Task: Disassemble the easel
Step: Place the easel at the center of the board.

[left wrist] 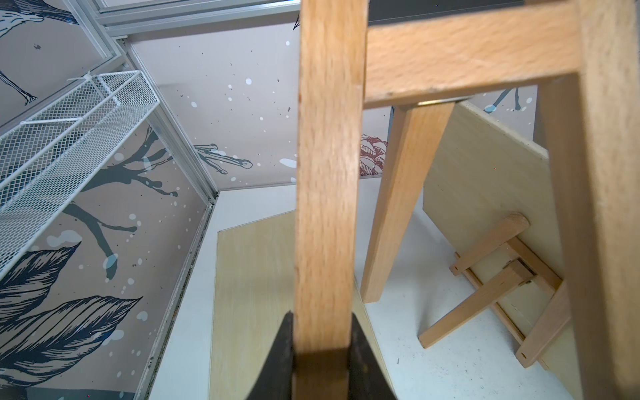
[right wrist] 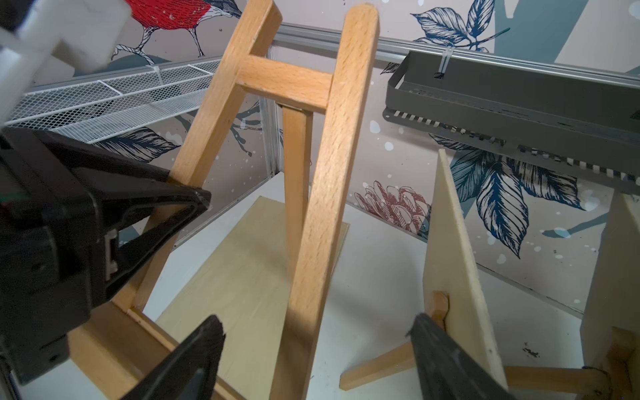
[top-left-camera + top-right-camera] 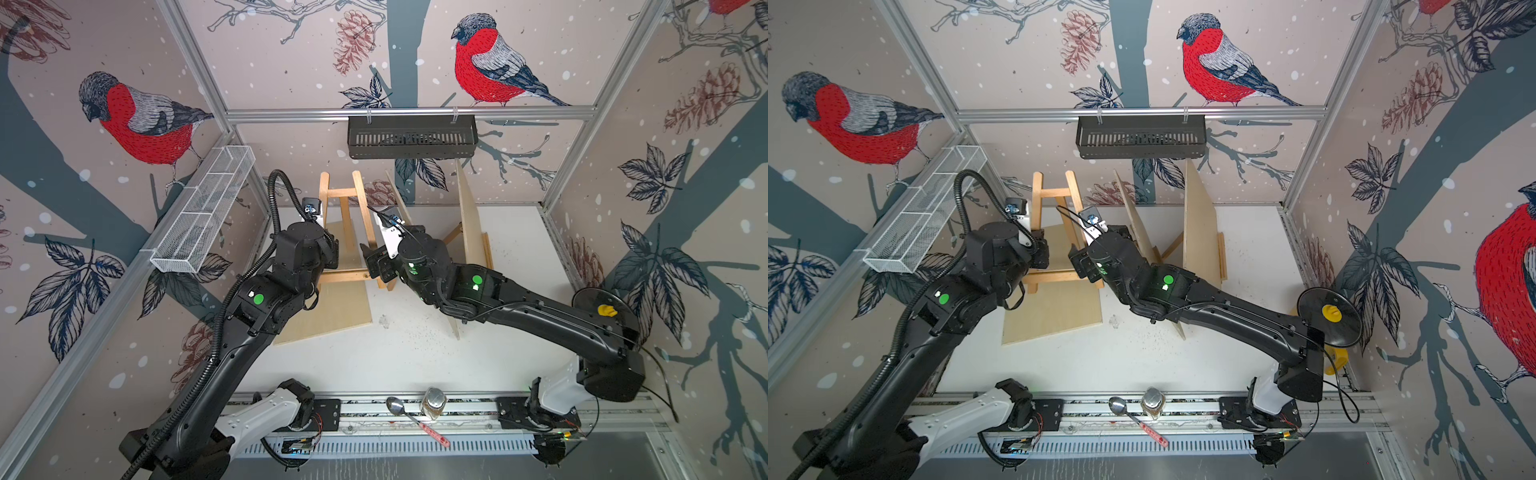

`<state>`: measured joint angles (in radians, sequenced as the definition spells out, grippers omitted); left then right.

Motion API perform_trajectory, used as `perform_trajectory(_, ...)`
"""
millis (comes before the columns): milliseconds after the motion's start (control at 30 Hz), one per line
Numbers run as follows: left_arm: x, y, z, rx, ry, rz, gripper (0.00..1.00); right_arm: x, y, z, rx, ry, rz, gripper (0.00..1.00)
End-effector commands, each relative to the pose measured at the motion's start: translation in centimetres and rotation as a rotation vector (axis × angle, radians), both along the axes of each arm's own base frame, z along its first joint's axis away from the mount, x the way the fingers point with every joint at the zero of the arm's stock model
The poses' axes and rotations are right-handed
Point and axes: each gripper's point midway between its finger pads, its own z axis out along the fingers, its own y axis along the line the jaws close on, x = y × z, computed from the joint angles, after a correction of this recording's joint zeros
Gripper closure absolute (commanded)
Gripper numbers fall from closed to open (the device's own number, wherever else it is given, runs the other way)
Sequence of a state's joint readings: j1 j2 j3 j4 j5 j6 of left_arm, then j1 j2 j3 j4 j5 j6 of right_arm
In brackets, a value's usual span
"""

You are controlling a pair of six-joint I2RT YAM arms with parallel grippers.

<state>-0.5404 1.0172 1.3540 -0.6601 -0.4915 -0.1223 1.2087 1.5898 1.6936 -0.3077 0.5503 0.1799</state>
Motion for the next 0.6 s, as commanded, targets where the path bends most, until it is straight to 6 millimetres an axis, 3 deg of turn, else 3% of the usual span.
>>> perform_trajectory(0,0.6,-0.7,2.1,-0.057,-0.082,-0.016,0.86,0.5,0.1,-0.3,-0.003,0.014,-0.008,0.14)
perform_trajectory(267,0.7,-0.9,2.1,-0.059,-0.086,-0.026,0.86,1.6,0.4,-1.4,-0.053,0.019,-0.053,0.16)
perform_trajectory(567,0.8,-0.9,1.8,-0.049,-0.081,-0.022,0.86,2.2,0.2,-1.3,-0.058,-0.005,-0.092,0.31)
